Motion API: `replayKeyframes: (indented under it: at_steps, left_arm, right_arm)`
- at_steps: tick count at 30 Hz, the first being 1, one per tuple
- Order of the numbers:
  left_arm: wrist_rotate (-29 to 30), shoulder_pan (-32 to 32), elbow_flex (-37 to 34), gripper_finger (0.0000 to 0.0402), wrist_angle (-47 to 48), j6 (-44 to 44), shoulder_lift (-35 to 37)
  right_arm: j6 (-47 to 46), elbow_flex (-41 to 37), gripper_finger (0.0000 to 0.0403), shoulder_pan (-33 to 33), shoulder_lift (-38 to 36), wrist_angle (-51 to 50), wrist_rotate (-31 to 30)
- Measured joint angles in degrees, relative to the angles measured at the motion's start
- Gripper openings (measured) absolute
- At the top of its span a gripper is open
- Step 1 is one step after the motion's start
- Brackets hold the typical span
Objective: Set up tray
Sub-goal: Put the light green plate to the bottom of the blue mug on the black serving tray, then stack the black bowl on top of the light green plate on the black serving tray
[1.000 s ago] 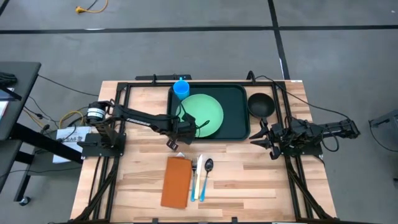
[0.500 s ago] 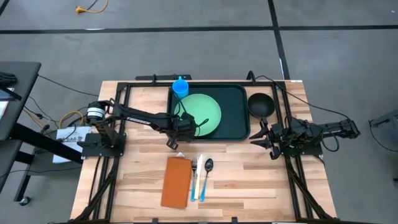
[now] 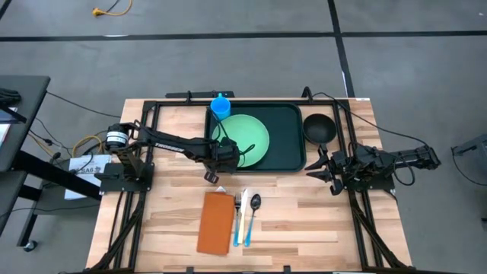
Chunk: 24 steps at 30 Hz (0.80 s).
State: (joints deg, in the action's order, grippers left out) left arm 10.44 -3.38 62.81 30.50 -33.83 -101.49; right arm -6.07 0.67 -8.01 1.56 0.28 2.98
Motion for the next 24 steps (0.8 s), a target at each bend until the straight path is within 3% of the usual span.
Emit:
replayKeyframes:
  at_steps: [9, 18, 21, 24]
  left_arm:
    - [0.54, 0.2, 0.0, 0.0086, -0.47, 1.04, 0.02]
    - [0.2, 2.37, 4.44, 0.0098, -0.42, 3.77, 0.02]
    - [-2.89, 2.69, 7.45, 0.0098, 0.1, 4.72, 0.02]
    - [-10.33, 2.65, 10.51, 0.0098, 0.57, 6.64, 0.33]
  right_arm:
    - [0.0, 0.0, 0.0082, 0.0, 0.0, 0.0, 0.0]
    - [0.02, 0.0, 0.0082, 0.0, 0.0, 0.08, 0.0]
    - [0.02, 0.0, 0.0082, 0.0, -0.02, 0.17, 0.0]
    - [0.01, -0.09, 0.0082, 0.0, -0.02, 1.08, 0.07]
